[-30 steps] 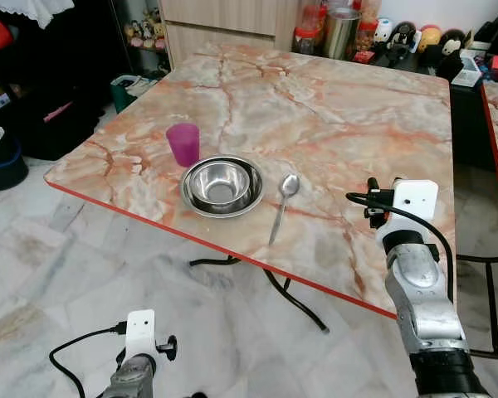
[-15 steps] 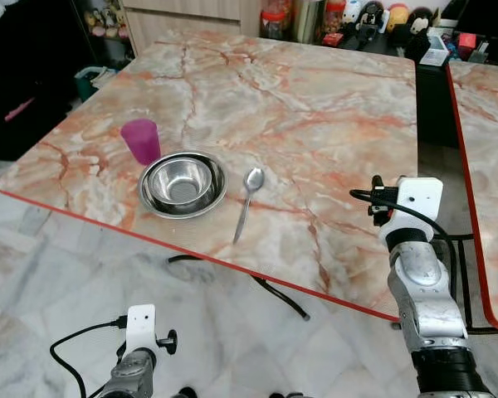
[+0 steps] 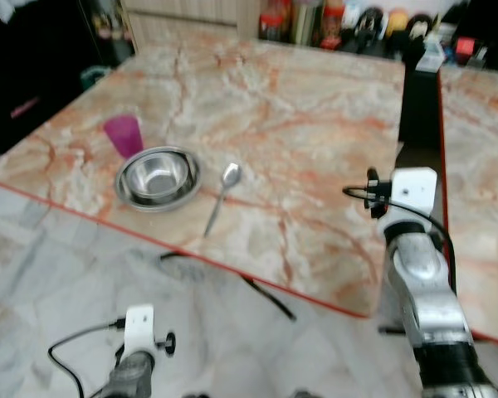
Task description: Setting the table
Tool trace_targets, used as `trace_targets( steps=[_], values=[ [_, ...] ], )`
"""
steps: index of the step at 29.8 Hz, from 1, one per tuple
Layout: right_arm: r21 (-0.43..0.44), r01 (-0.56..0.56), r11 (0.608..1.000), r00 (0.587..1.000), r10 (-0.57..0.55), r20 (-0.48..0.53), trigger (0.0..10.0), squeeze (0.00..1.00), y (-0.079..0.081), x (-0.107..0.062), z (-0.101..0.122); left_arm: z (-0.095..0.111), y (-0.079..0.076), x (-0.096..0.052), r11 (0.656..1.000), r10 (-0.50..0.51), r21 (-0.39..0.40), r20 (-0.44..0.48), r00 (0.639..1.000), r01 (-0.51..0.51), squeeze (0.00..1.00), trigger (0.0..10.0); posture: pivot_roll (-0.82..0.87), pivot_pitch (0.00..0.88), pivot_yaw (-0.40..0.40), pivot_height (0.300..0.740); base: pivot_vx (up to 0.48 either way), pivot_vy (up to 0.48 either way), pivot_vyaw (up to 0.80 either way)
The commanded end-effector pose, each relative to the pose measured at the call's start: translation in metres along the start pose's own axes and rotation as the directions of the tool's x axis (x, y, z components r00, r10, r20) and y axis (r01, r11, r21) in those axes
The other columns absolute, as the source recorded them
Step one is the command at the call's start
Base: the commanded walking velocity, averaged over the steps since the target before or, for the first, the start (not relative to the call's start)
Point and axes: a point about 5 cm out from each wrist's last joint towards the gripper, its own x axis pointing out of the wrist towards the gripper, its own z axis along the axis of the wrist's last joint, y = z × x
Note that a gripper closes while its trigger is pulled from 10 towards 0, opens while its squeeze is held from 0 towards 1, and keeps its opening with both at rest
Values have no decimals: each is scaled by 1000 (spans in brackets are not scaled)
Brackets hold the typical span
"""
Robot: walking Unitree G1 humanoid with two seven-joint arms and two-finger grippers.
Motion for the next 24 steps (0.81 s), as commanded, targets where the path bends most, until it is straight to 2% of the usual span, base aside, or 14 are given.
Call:
trace_targets(
  steps=[1, 3, 16, 19, 24],
  values=[
    [2, -1, 1000, 1000, 1, 8, 10000, 0, -1, 2, 3, -11, 2, -2, 1000, 10, -11, -38, 999, -11, 0, 10000, -175, 147, -2, 740, 0, -255, 575],
    [2, -4, 1000, 1000, 4, 9, 10000, 0, 0, 2, 4, -11, 2, -2, 1000, 10, -12, -38, 999, -11, 0, 10000, -175, 146, -4, 740, 0, -251, 531],
    [42, 32, 999, 999, -32, -4, 10000, 0, -4, 2, 4, -11, 1, -2, 1000, 9, -11, -37, 999, -9, 0, 10000, -181, 154, 4, 740, 0, -254, 0],
    [56, 35, 998, 999, -34, -20, 10000, 0, -3, 2, 1, -11, 2, -2, 1000, 9, -10, -37, 999, -10, 0, 10000, -181, 157, 8, 740, 0, -254, -719],
    [63, 37, 997, 999, -36, -28, 10000, 0, -1, 1, 0, -11, 4, -2, 1000, 14, -20, -34, 999, -15, 0, 10000, -177, 159, 14, 740, 0, 0, -800]
  ],
)
